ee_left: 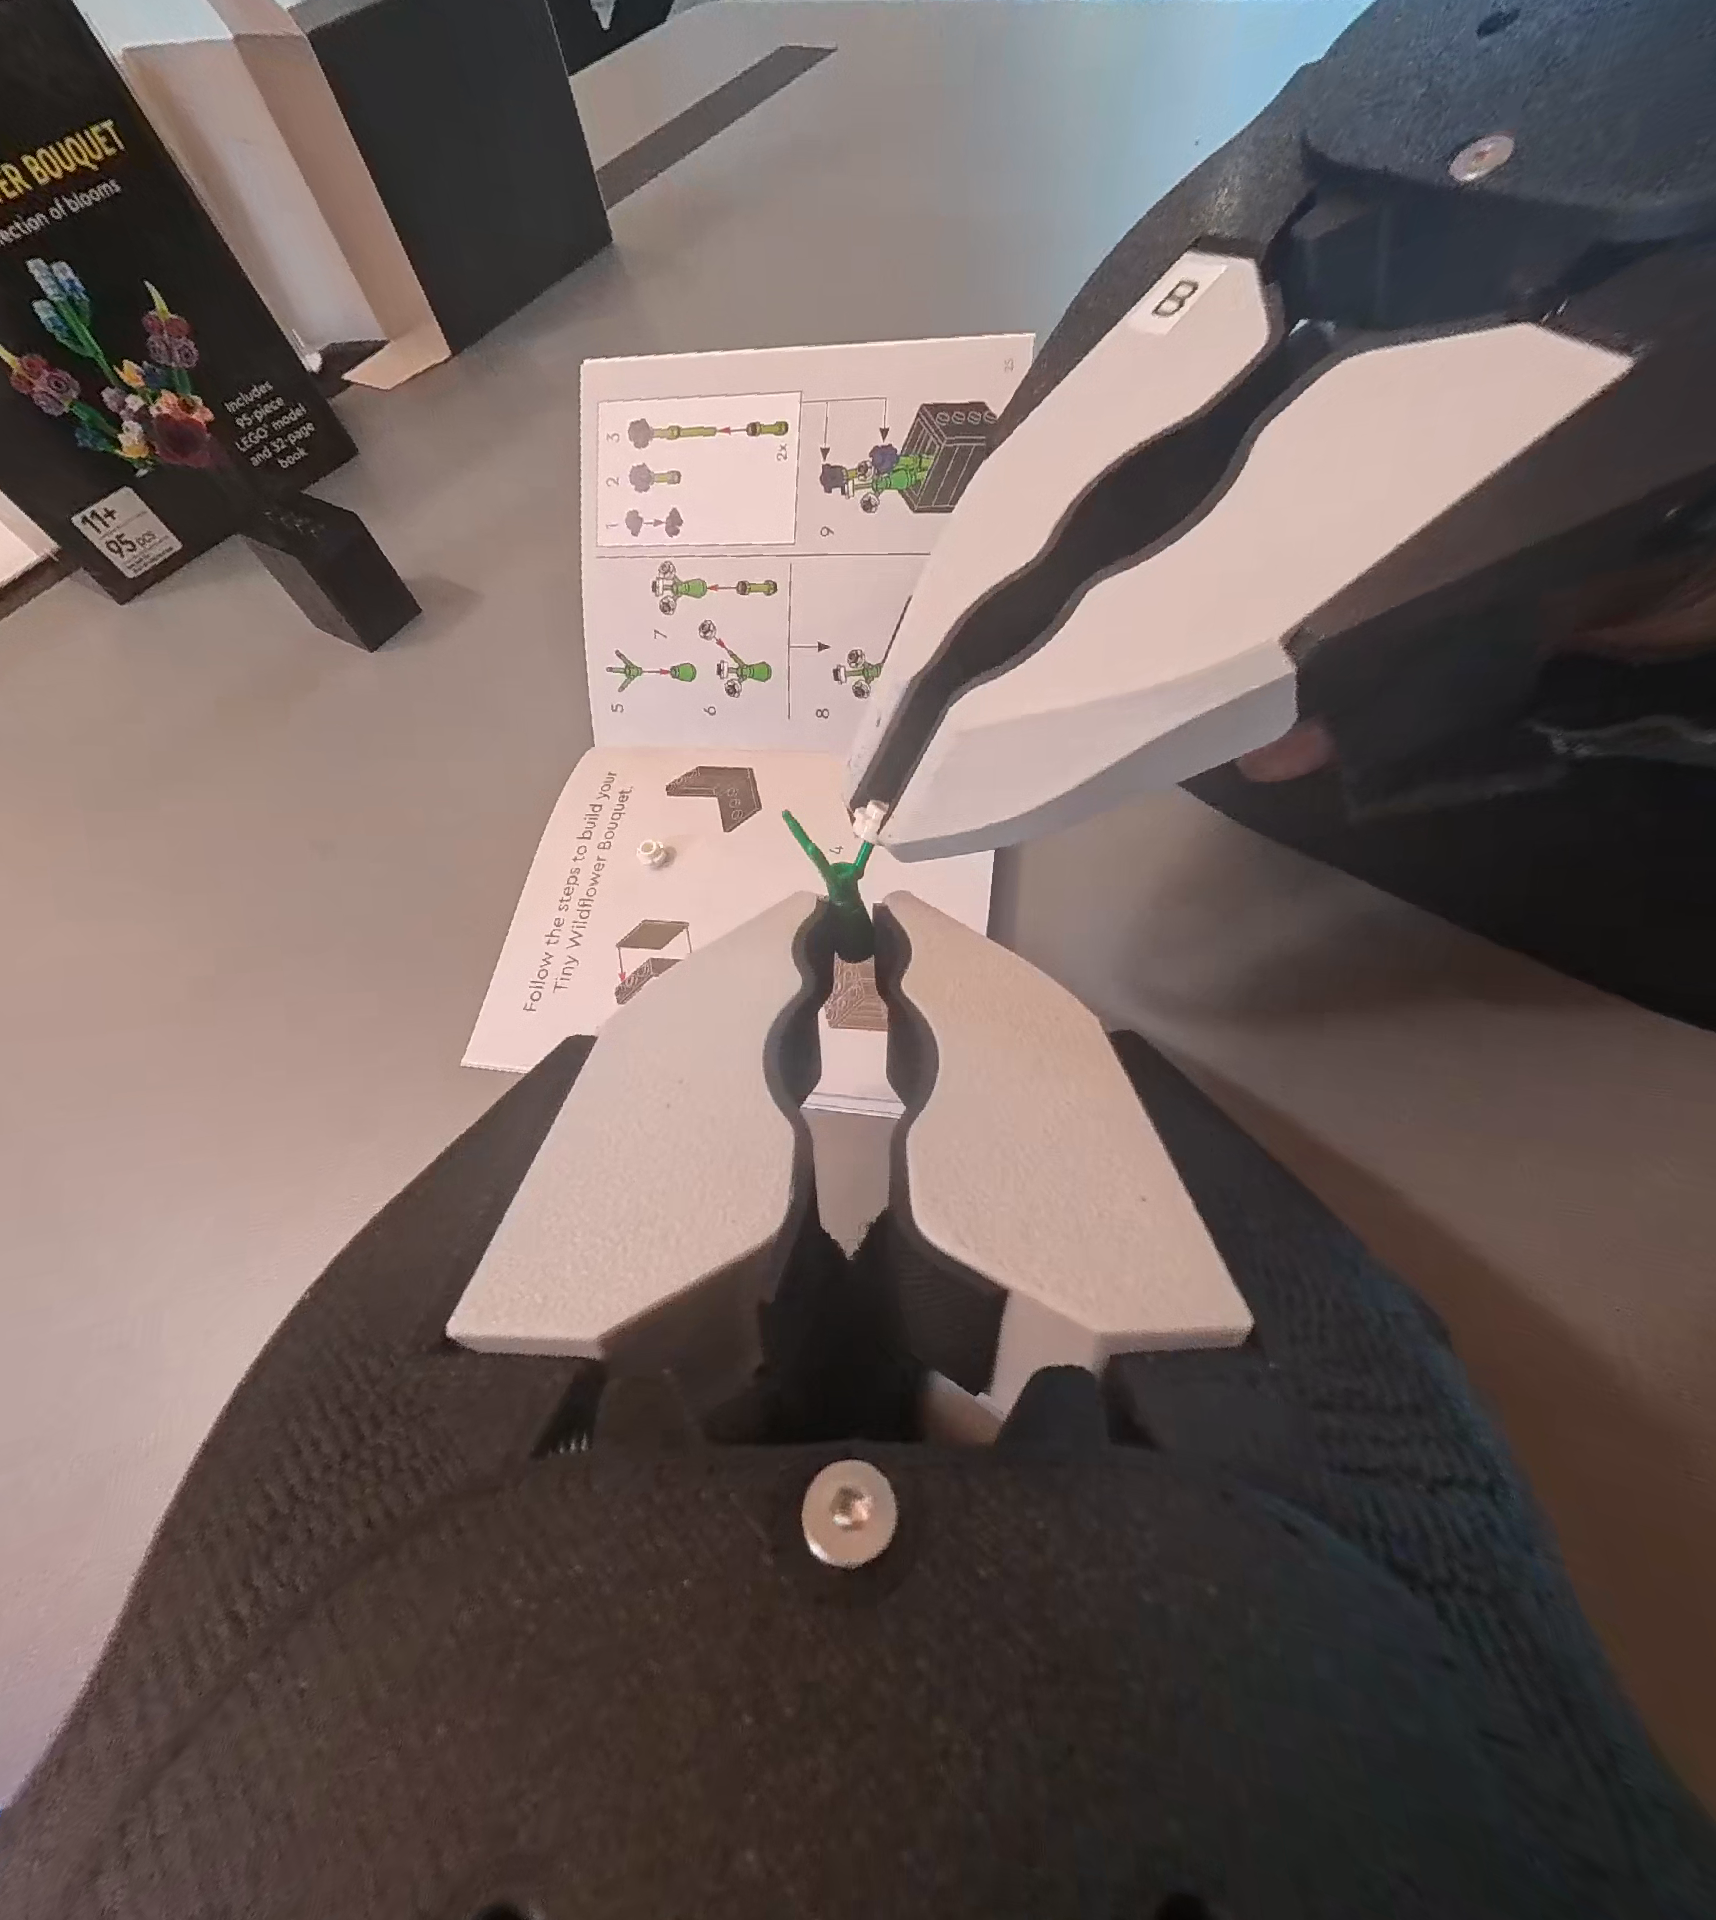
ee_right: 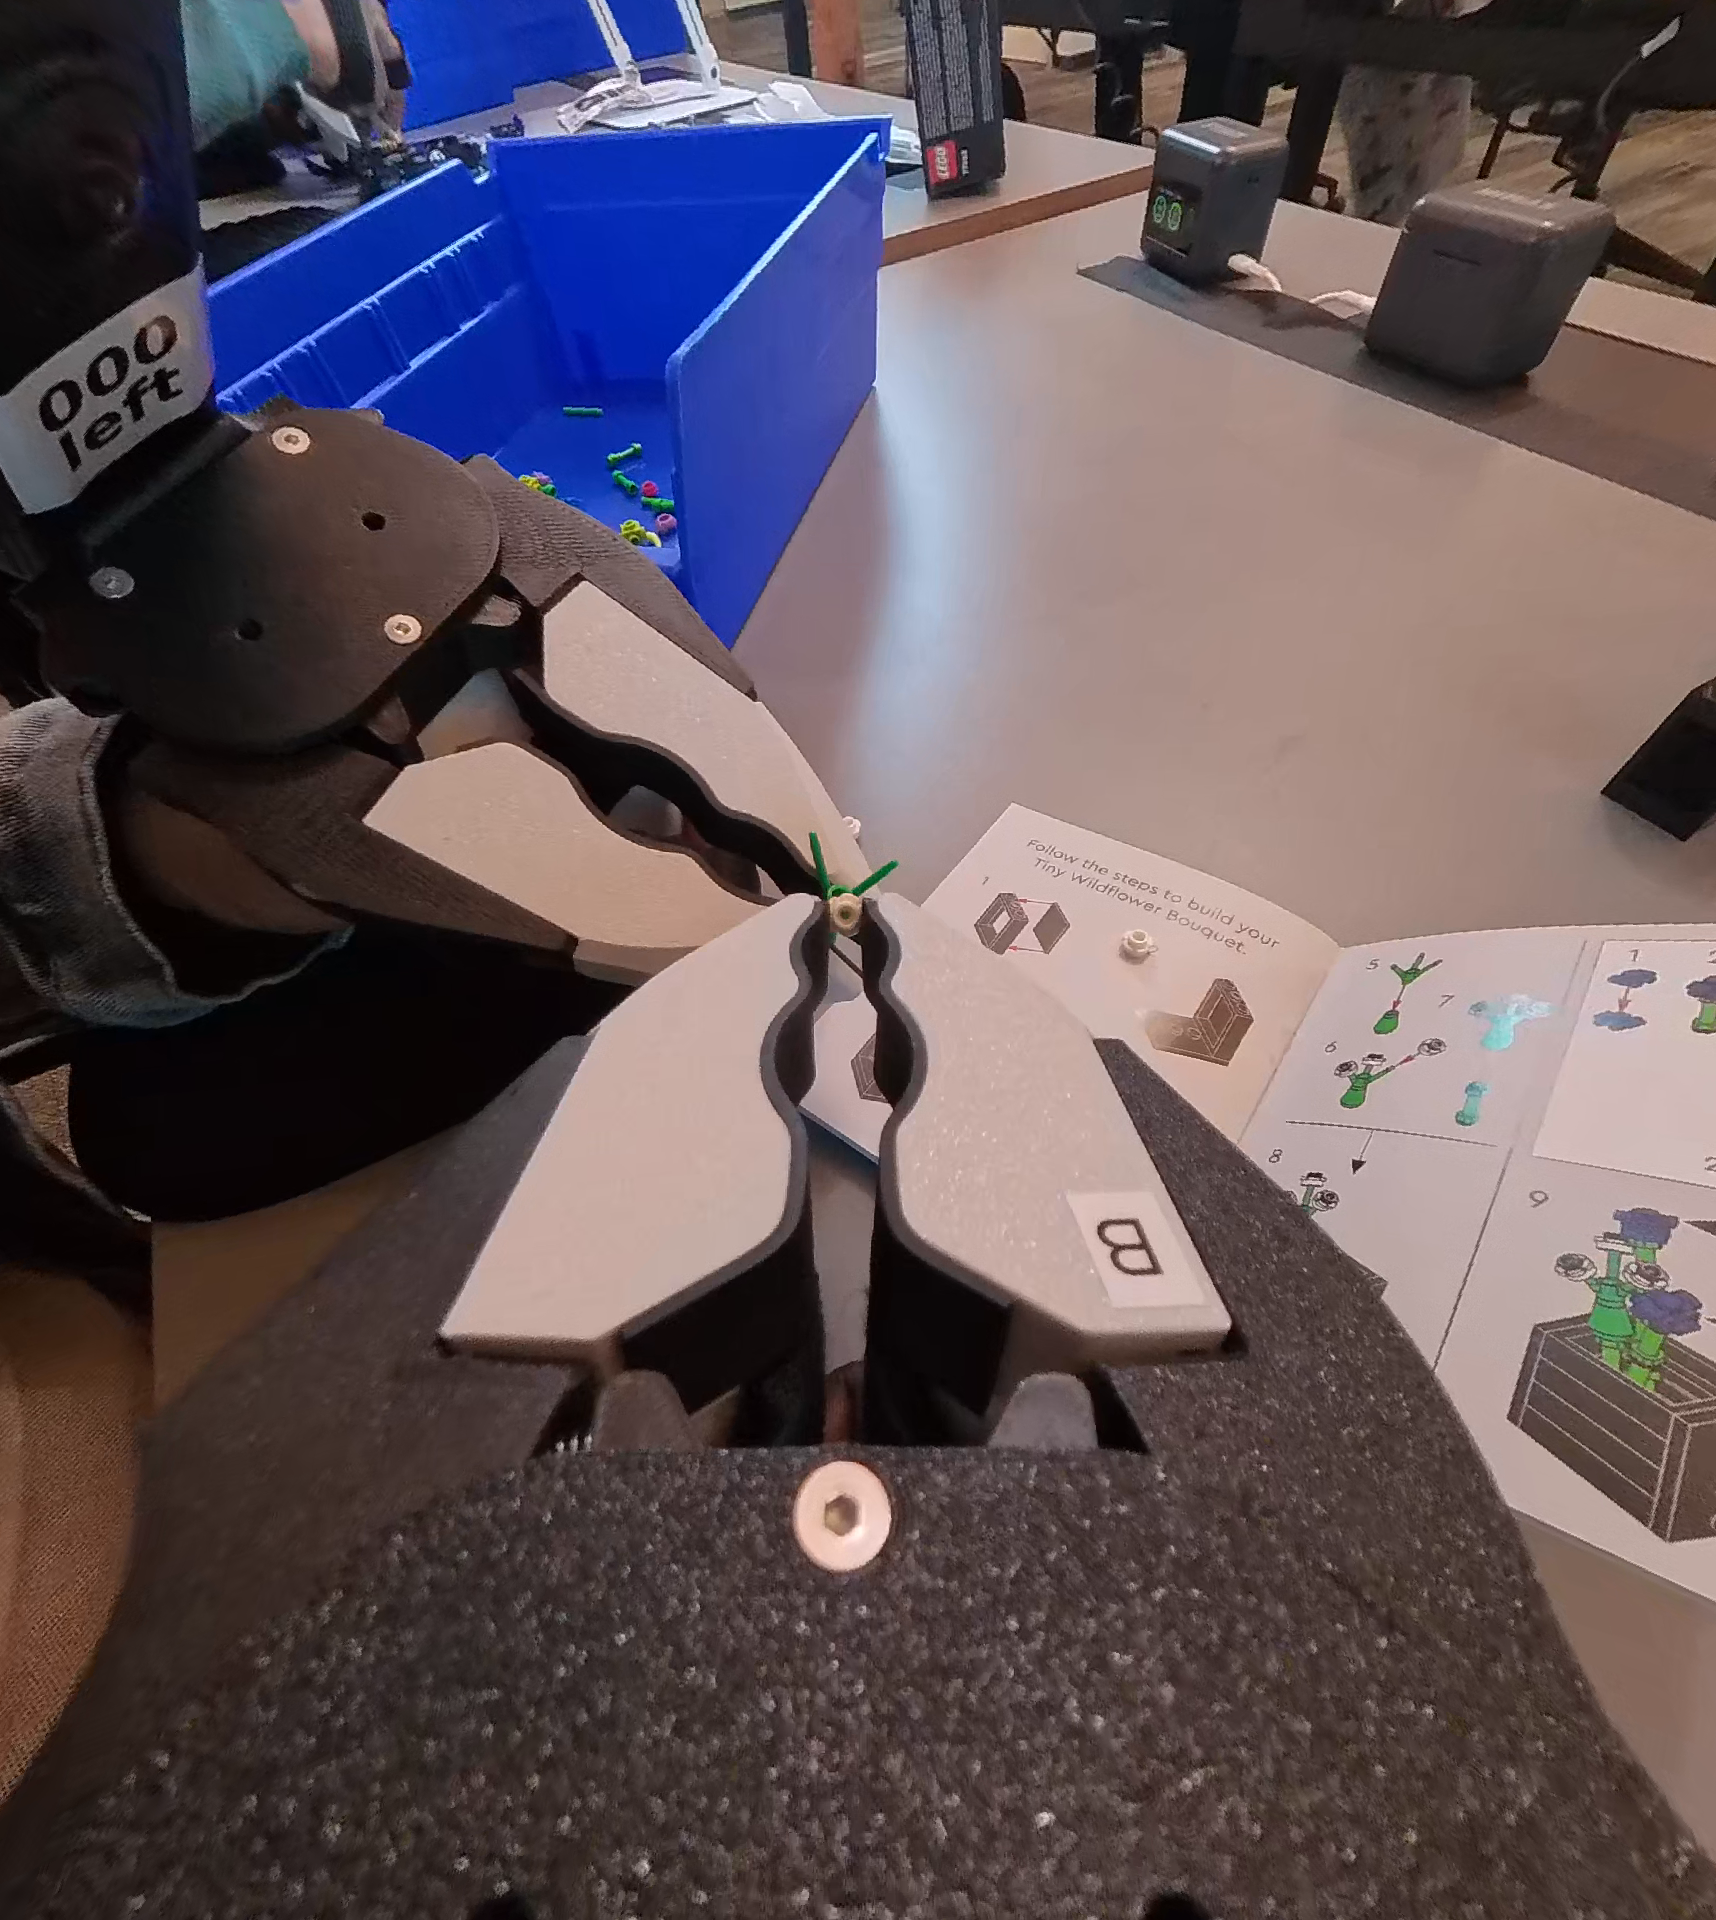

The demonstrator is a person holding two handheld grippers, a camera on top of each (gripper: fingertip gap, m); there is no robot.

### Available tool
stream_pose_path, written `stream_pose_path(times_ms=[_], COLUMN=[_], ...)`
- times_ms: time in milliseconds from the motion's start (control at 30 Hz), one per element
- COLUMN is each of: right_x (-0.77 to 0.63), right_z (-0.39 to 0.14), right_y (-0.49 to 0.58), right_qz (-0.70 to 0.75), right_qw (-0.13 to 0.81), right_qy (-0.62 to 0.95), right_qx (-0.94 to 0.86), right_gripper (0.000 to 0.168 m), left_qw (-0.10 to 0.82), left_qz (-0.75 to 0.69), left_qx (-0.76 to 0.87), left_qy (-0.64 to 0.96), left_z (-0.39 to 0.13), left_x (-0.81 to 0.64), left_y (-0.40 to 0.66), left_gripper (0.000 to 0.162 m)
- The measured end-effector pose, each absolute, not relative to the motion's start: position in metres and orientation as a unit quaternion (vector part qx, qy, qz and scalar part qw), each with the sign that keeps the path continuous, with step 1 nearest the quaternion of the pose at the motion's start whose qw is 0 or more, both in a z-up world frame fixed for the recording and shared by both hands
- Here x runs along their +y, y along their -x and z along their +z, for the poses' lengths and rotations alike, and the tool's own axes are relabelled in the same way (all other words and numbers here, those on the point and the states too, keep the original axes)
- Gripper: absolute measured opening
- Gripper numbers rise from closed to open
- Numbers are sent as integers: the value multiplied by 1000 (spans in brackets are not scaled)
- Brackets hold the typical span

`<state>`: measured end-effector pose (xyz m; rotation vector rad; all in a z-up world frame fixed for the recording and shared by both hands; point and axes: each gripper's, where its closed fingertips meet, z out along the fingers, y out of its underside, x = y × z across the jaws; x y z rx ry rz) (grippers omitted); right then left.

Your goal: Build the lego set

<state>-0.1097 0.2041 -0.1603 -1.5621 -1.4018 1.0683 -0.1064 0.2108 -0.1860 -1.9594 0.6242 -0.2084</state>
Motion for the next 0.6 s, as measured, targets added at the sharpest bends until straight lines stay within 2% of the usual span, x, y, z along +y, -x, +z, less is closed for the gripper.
stream_pose_path(times_ms=[400, 433, 500, 600], right_x=[210, 213, 224, 242], right_z=[-157, -157, -159, -175], right_y=[112, 112, 112, 111], right_qz=[447, 444, 437, 392], right_qw=[365, 366, 365, 338], right_qy=[622, 628, 644, 689], right_qx=[-529, -524, -511, -508], right_gripper=[5, 5, 5, 5], left_qw=[521, 523, 516, 472], left_qz=[-114, -115, -121, -153], left_qx=[226, 219, 201, 187], left_qy=[815, 815, 824, 848], left_z=[-179, -178, -178, -186], left_x=[214, 215, 217, 220], left_y=[111, 113, 117, 117], left_gripper=[8, 13, 33, 52])
